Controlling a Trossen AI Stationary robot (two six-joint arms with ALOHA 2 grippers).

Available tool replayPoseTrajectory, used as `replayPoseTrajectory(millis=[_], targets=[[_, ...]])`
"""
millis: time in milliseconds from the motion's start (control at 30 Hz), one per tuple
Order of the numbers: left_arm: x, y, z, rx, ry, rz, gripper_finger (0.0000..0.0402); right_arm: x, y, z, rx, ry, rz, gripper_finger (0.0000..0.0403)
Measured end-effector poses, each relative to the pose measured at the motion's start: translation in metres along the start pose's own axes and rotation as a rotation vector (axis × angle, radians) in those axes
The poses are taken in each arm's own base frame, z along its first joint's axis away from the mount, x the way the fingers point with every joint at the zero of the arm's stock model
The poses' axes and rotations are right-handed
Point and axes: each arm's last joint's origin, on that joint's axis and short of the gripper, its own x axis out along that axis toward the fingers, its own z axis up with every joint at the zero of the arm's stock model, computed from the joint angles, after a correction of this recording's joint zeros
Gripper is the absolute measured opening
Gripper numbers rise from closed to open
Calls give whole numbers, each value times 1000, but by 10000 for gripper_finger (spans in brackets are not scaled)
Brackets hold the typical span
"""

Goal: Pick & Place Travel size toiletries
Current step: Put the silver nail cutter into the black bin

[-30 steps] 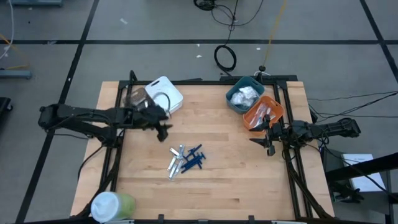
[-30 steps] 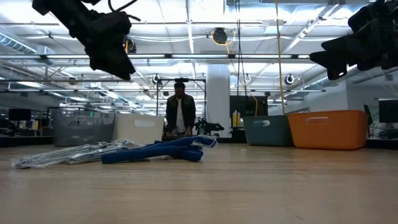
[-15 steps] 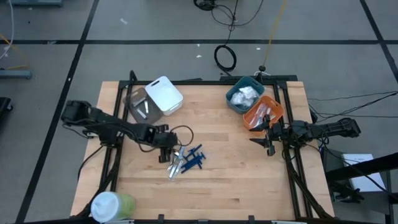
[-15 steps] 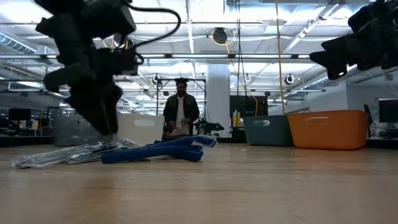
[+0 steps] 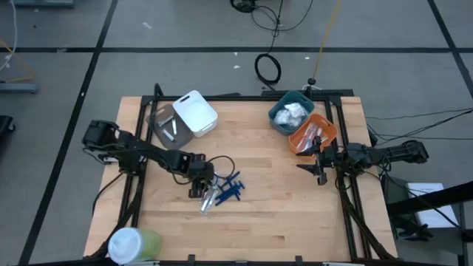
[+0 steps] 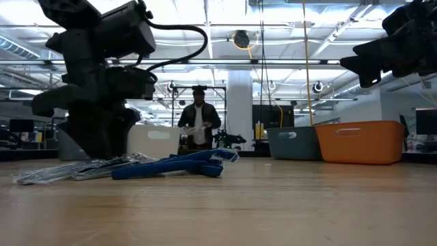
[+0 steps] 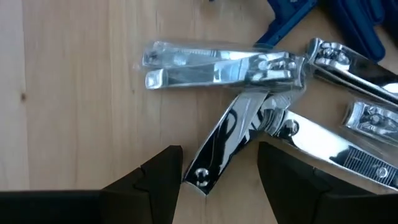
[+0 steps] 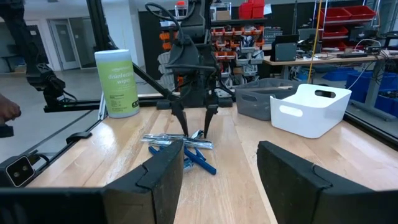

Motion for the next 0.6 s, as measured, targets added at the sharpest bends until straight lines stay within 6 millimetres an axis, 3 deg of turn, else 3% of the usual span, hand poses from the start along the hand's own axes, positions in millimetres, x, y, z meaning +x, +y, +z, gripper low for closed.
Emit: replayPoseTrajectory(millis=[367,600], targets=[[6,1,4,-2,-40,1,206,0,0,0,0,0,0,192],[7,1,4,-42,-38,4,124,0,0,0,0,0,0,192]])
